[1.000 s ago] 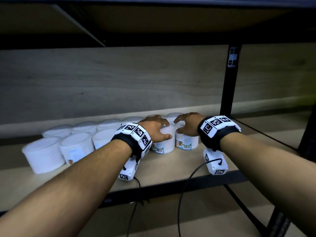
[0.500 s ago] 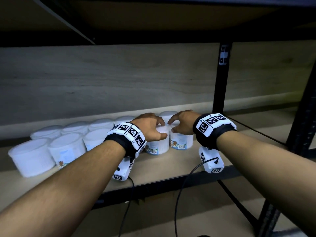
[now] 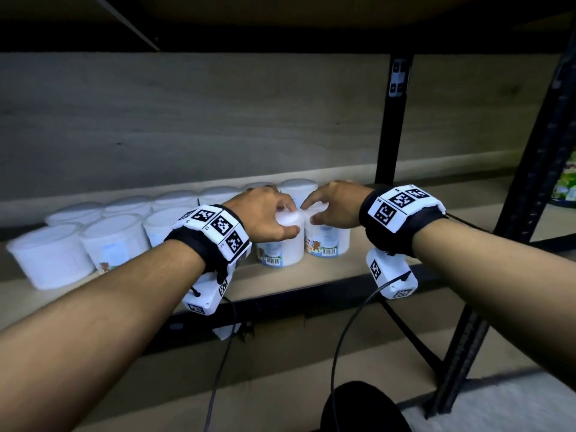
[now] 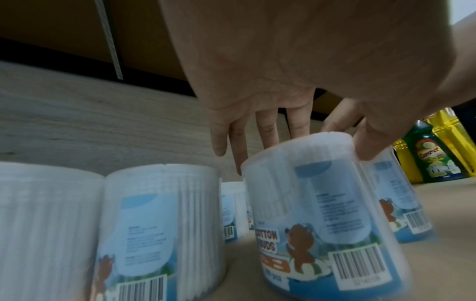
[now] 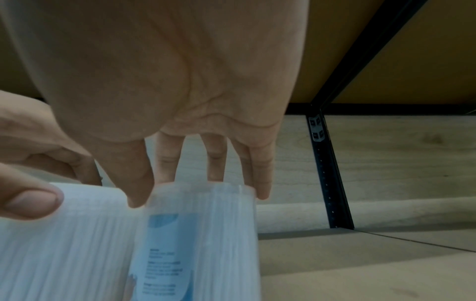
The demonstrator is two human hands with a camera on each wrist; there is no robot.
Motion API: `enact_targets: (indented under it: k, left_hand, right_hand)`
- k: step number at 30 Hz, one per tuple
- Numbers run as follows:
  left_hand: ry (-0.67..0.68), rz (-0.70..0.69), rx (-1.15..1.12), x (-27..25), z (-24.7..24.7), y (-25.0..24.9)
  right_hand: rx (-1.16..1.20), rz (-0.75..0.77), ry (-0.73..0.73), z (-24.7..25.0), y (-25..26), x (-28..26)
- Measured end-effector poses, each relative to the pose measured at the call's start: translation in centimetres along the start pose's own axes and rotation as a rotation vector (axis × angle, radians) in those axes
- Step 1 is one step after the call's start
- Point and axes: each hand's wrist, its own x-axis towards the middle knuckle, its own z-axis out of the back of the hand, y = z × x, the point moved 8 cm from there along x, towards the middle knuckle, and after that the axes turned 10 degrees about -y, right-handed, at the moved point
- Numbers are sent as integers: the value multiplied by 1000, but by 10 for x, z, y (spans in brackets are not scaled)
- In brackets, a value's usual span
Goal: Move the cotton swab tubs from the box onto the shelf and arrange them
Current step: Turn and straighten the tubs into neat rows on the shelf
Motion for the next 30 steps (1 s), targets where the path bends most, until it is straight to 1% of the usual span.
enact_targets:
  k: [11, 20, 23, 28, 30]
  left_hand:
    - [18, -30, -15, -22, 9, -14]
    - [42, -55, -7, -32, 13, -25]
    - [108, -58, 20, -32, 12, -25]
    - [323, -26, 82, -31, 6, -20]
    - [353, -3, 71, -30, 6, -19]
  right_hand:
    - [-6, 26, 28, 12, 5, -32]
    - [0, 48, 62, 18, 7, -48]
    - [1, 12, 118, 20, 4, -47]
    - [-75, -149, 239, 24, -6, -38]
    - [-60, -191, 269, 21, -7, -32]
